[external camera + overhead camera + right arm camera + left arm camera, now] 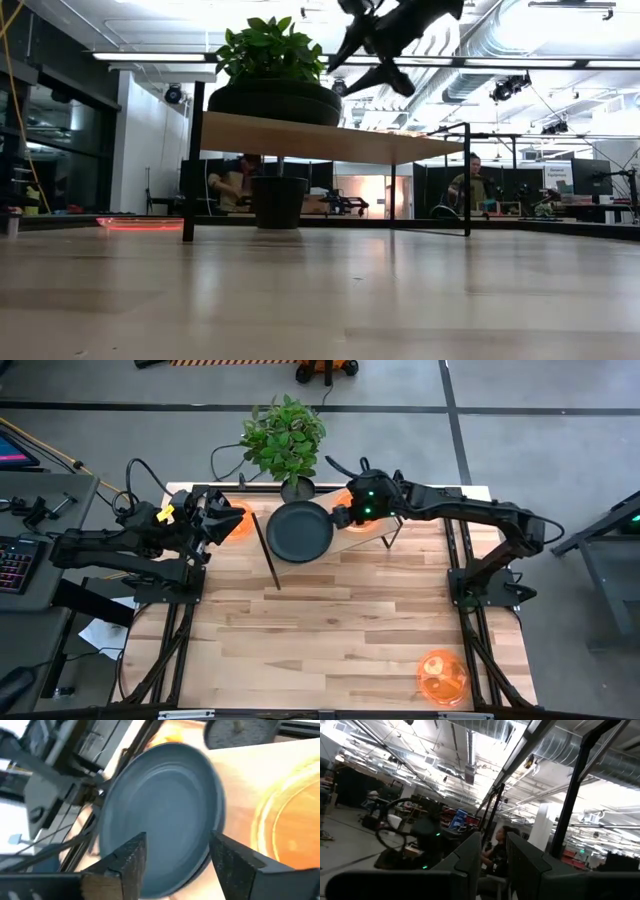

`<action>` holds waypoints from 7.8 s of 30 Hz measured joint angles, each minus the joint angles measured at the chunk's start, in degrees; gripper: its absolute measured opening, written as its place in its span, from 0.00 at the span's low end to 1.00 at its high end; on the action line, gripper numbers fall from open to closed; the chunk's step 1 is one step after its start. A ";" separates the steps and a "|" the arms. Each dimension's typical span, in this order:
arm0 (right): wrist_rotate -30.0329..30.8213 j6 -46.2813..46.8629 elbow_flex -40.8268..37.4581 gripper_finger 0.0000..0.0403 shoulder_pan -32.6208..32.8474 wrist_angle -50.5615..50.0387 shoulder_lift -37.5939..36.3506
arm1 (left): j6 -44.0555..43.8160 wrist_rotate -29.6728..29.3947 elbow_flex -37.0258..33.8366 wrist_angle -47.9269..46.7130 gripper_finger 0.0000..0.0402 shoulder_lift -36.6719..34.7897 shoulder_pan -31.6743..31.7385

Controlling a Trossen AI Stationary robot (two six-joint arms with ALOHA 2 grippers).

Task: Place and stack plates onto a shelf
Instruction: Stack the black plate on top of the black plate on the shelf, then stack the top orange plate on top of the orange plate on the shelf, then stack the orange plate on the orange stacked plates on the shelf

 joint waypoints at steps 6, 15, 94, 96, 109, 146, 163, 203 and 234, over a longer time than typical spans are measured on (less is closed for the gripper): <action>-1.03 -5.78 0.00 0.50 1.03 -6.65 -6.79 | 0.39 -3.12 0.02 -1.26 0.20 -0.02 -0.02; 10.18 -8.74 0.00 0.50 7.11 -24.13 -17.10 | -6.72 -21.34 12.01 -35.76 0.20 1.74 5.68; 22.70 -3.03 -0.21 0.50 10.17 -27.41 -19.27 | 39.38 -3.02 -2.54 -59.25 0.15 45.66 49.14; 22.68 -3.02 -0.33 0.50 10.17 -27.62 -19.24 | 39.40 -3.58 -2.54 -58.67 0.08 45.66 49.14; 22.62 -1.97 -0.33 0.50 10.24 -28.91 -19.24 | 37.92 -3.13 -0.46 -66.92 0.00 41.56 49.12; 24.02 -6.54 -0.33 0.50 10.22 -29.48 -26.30 | -10.09 -2.99 39.88 -94.20 0.00 19.93 2.58; 26.02 -11.06 -0.33 0.50 10.21 -29.48 -28.19 | 20.10 -12.78 76.59 -88.07 0.00 61.91 -7.48; 34.46 -12.50 -0.33 0.50 10.21 -27.96 -32.71 | 43.87 -14.74 85.17 -80.46 0.00 85.88 8.27; 34.44 -11.85 -0.31 0.50 10.21 -28.04 -32.50 | 35.25 -13.30 85.08 -84.15 0.44 79.64 9.38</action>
